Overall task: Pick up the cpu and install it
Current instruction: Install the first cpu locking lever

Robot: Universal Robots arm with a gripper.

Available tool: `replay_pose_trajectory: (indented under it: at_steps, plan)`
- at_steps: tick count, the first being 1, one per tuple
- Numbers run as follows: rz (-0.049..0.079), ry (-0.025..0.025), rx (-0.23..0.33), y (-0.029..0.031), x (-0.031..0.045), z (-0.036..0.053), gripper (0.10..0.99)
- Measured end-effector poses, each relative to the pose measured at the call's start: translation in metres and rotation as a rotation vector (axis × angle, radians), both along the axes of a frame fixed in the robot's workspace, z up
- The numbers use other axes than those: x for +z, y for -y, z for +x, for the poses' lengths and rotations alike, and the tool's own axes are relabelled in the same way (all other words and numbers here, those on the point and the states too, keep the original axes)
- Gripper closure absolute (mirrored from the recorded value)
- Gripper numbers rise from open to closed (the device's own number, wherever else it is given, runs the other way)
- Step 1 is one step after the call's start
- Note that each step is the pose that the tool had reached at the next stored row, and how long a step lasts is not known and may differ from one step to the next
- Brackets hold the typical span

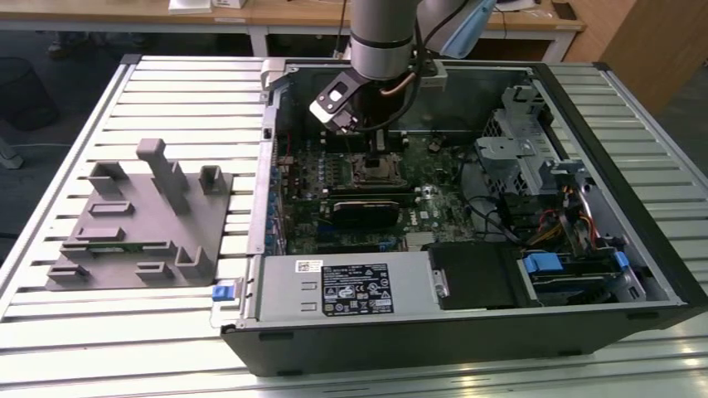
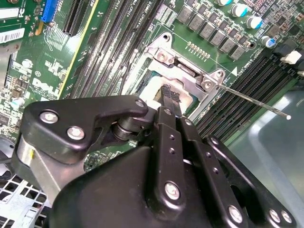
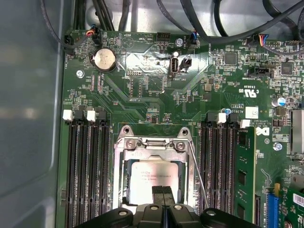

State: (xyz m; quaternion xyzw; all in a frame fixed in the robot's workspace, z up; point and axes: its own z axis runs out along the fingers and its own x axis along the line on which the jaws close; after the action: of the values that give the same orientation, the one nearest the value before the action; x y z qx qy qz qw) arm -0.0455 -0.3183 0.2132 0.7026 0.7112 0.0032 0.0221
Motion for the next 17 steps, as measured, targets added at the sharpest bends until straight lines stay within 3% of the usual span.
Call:
replay_pose_trajectory:
  at_steps: [17]
  plan:
    - [0.000, 0.0000, 0.000, 0.0000, 0.0047, 0.0000, 0.980]
